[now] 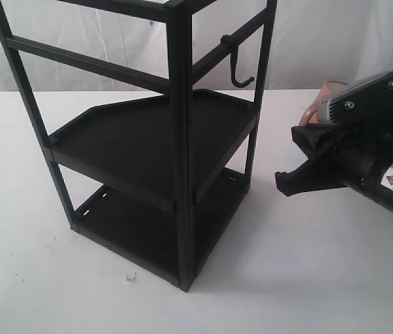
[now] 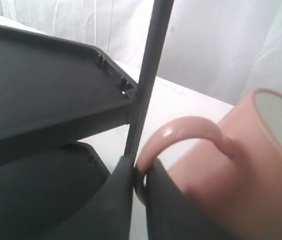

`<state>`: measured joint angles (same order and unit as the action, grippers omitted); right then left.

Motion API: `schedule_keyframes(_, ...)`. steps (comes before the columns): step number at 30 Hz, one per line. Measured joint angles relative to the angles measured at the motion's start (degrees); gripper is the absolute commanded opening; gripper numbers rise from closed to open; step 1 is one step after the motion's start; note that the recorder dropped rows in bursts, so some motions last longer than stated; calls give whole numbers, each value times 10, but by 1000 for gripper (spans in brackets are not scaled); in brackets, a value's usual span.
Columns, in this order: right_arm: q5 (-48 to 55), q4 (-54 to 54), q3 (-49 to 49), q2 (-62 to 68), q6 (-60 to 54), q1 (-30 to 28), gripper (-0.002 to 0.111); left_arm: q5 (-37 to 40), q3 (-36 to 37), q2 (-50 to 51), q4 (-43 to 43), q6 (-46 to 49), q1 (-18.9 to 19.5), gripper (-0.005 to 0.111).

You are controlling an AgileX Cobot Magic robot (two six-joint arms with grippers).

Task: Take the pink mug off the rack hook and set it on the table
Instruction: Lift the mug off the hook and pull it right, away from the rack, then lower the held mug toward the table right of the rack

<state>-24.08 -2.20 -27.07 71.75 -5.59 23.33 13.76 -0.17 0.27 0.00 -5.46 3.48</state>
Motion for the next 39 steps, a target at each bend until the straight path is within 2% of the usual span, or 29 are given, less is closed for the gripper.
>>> schedule_keyframes(8,-28,0,3,124,-119,0,0,0,0,0,0,0,0,0)
schedule_keyframes(18,-236,0,3,276,-141,0,0,0,0,0,0,0,0,0)
schedule_keyframes(23,-300,-2,3,308,-115,0,0,0,0,0,0,0,0,0)
schedule_keyframes(39,-319,-1,2,381,-73,0,0,0,0,0,0,0,0,0)
